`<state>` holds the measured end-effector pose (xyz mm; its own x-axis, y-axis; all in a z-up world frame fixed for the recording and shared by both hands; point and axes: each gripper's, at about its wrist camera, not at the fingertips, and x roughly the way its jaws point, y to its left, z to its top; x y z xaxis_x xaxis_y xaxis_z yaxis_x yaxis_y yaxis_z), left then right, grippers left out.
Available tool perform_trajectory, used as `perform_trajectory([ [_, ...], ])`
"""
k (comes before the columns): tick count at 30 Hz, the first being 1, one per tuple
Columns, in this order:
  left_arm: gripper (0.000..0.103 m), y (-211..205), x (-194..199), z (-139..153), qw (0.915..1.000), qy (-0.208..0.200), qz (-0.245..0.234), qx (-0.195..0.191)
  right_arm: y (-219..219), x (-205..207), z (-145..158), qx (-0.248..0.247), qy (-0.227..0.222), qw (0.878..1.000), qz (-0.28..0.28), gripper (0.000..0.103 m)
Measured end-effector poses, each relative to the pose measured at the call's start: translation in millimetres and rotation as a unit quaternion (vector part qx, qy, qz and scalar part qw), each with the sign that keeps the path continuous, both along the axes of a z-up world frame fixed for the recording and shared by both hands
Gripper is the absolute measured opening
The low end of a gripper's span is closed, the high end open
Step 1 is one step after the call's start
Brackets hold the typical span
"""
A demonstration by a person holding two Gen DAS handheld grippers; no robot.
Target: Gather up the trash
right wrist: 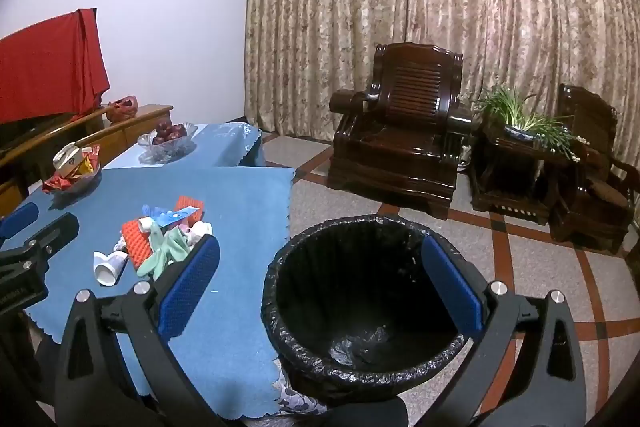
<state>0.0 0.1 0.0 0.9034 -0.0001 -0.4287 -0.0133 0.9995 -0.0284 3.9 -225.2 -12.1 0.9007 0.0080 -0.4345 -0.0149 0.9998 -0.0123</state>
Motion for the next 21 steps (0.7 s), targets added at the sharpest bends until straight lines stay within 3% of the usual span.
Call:
perform_trajectory([
  [21, 0.097, -0.4, -0.1, 0.0, 1.0000, 0.000, -0.001, 0.004, 0.2, 0.9, -0.9, -0.001, 0.003, 1.000, 0.000, 0.098],
])
